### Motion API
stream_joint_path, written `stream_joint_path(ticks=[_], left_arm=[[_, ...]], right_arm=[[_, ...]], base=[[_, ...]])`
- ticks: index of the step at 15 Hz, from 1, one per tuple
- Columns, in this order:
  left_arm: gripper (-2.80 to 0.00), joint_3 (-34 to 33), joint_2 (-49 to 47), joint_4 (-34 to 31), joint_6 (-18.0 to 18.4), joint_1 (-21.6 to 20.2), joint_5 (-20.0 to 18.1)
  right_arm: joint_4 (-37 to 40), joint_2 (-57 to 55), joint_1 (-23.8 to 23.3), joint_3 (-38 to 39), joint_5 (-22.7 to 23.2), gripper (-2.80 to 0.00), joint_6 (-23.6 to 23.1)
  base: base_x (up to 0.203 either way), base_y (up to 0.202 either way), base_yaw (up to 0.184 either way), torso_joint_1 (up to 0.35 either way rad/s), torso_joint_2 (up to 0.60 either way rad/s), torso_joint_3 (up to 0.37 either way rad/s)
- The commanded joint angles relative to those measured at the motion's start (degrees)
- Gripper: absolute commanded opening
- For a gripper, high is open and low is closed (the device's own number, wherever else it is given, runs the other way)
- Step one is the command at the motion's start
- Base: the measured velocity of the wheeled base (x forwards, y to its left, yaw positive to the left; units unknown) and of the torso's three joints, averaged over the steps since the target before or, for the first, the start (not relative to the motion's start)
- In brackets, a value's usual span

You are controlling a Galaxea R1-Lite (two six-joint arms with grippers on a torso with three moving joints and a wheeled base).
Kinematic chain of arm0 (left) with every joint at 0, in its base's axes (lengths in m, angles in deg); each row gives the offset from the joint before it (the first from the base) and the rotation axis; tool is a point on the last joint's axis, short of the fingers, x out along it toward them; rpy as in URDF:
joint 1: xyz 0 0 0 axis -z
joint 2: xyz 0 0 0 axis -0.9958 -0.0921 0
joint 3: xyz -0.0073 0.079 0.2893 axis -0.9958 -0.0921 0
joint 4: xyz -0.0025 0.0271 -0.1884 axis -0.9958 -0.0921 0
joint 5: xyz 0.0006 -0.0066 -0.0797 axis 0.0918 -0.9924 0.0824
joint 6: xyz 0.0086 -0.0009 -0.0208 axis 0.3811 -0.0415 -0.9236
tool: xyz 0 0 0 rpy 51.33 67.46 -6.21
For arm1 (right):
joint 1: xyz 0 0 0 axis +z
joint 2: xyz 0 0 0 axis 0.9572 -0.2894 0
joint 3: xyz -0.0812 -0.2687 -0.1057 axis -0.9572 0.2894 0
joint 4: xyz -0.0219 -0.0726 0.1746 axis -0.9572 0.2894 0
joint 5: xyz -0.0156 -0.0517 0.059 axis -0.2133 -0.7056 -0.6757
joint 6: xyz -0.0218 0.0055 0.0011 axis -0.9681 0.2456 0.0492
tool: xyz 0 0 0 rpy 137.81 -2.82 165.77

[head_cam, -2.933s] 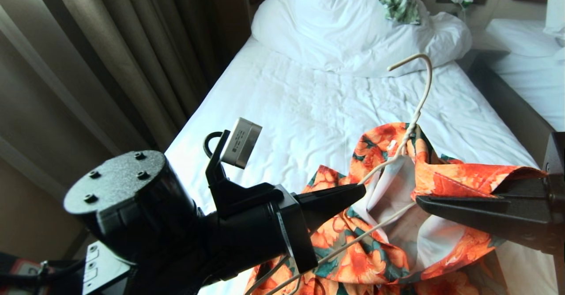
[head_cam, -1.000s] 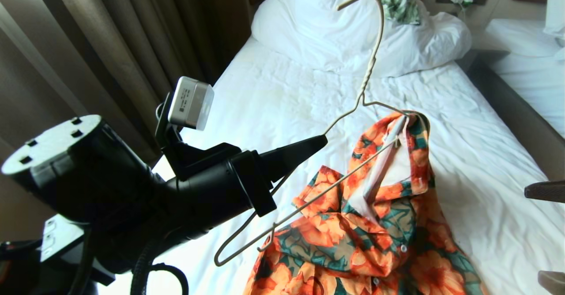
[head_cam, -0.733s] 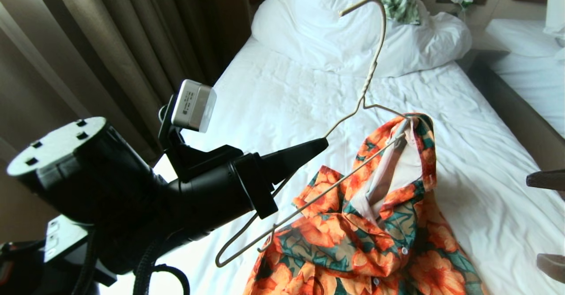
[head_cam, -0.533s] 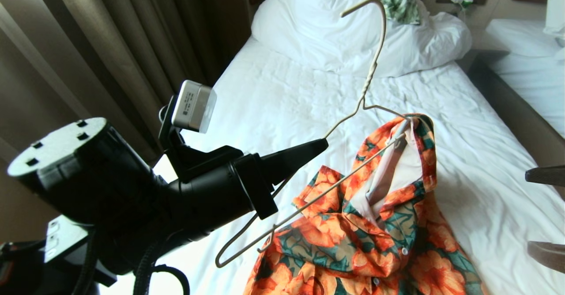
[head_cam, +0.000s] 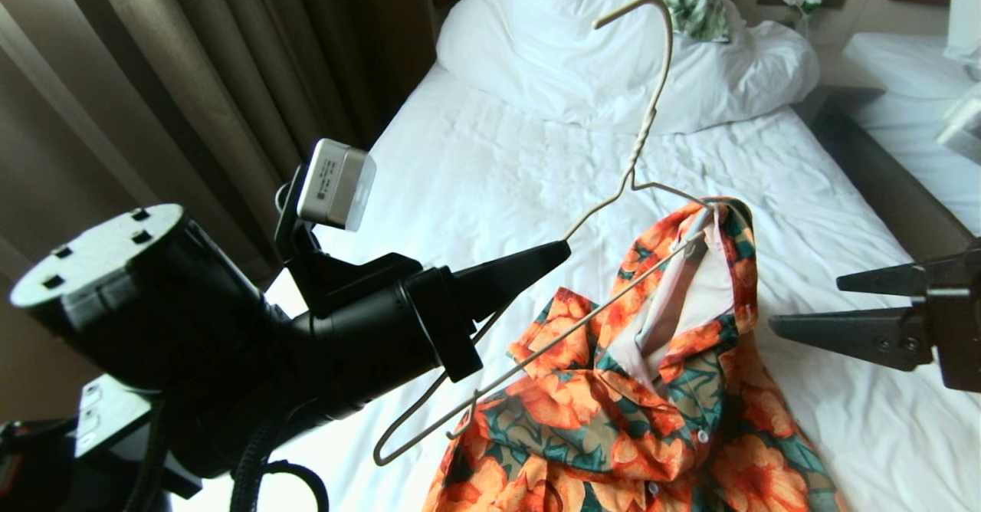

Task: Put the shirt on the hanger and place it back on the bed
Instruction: Hook one side of the shirt onto the hanger

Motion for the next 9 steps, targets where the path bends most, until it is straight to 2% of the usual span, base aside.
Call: stream_joint_path(ticks=[1, 4, 6, 7, 9], left_arm=[[-2.8, 0.0, 0.1, 0.4, -0.2, 0.0, -0.1], [-2.8, 0.0, 0.2, 0.4, -0.2, -0.1, -0.1], [-2.8, 0.0, 0.3, 0.4, -0.2, -0.1, -0.1], [-2.8, 0.0, 0.3, 0.4, -0.2, -0.1, -0.1], [-2.8, 0.1, 0.3, 0.4, -0.2, -0.1, -0.1]], right_arm=[[0.1, -5.9, -3.2, -1.4, 0.8, 0.0, -0.7], [0.0, -8.8, -8.0, -1.9, 1.3, 0.0, -6.5], [-0.1, -9.5, -10.9, -1.9, 1.7, 0.0, -7.0], [-0.2, -9.5, -11.9, -1.7, 2.5, -2.8, -7.4], [-0.2, -9.3, -13.1, -1.5, 3.9, -2.8, -8.6]], base=[[0.0, 0.0, 0.0, 0.0, 0.0, 0.0], [0.0, 0.0, 0.0, 0.0, 0.0, 0.0], [0.0, 0.0, 0.0, 0.0, 0.0, 0.0], [0.0, 0.0, 0.0, 0.0, 0.0, 0.0], [0.0, 0.0, 0.0, 0.0, 0.0, 0.0]])
